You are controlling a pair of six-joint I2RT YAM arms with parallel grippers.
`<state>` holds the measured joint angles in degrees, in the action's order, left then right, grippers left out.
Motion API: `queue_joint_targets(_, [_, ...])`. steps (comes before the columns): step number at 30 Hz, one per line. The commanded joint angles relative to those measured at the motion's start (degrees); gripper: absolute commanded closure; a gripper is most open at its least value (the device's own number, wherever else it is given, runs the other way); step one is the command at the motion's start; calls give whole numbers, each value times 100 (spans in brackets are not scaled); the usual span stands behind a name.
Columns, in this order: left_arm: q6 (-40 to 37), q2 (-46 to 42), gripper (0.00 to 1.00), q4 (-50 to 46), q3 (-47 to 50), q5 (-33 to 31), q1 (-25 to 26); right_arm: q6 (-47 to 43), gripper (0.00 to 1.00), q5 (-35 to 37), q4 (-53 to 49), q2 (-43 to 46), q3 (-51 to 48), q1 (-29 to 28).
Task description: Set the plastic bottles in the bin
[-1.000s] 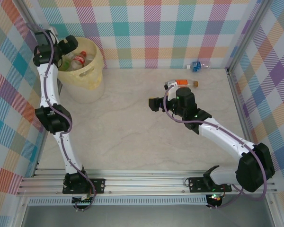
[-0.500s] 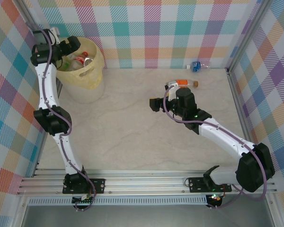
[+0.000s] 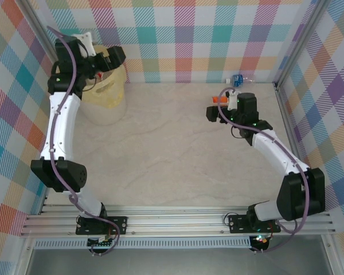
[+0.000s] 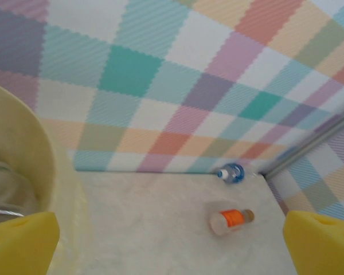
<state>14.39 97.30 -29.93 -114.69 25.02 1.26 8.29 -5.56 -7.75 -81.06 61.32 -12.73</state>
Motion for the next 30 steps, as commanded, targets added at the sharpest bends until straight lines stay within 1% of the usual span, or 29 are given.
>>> queue_joint_targets(1, [355,-376,0,563,620,-20,386,-720,0,-758,-437,-386,514,287])
queue_joint_targets(3, [446,-616,0,796,1032,-68,686,-1268,0,-967,-626,-756,843,375])
queue_joint_targets(6, [657,-959,0,1053,1656,-310,1030,-2090,0,-905,-792,-1283,1306,450])
queue_joint_targets(9, [841,-1278,0,1177,2277,-468,1220,-2697,0,-1063,-1083,-1899,1938,578])
queue_joint_targets(12, [1018,-1613,0,1348,2932,-532,1271,-3084,0,-1011,-1515,-2573,2748,684])
queue_joint_targets(16, [1068,-1943,0,1276,3533,-648,1289,-3799,0,-936,-1780,-3248,3497,694])
queue_joint_targets(21, [1013,-2343,0,1120,4033,-1098,1289,-4970,0,-785,-2371,-4038,4383,702])
queue_joint_targets(25, [978,-2489,0,1082,4173,-1353,1289,-5669,0,-424,-2711,-4609,5125,719])
queue_joint_targets(30, [930,-2428,0,1028,4157,-1574,1289,-6577,0,-153,-3077,-5280,5951,731])
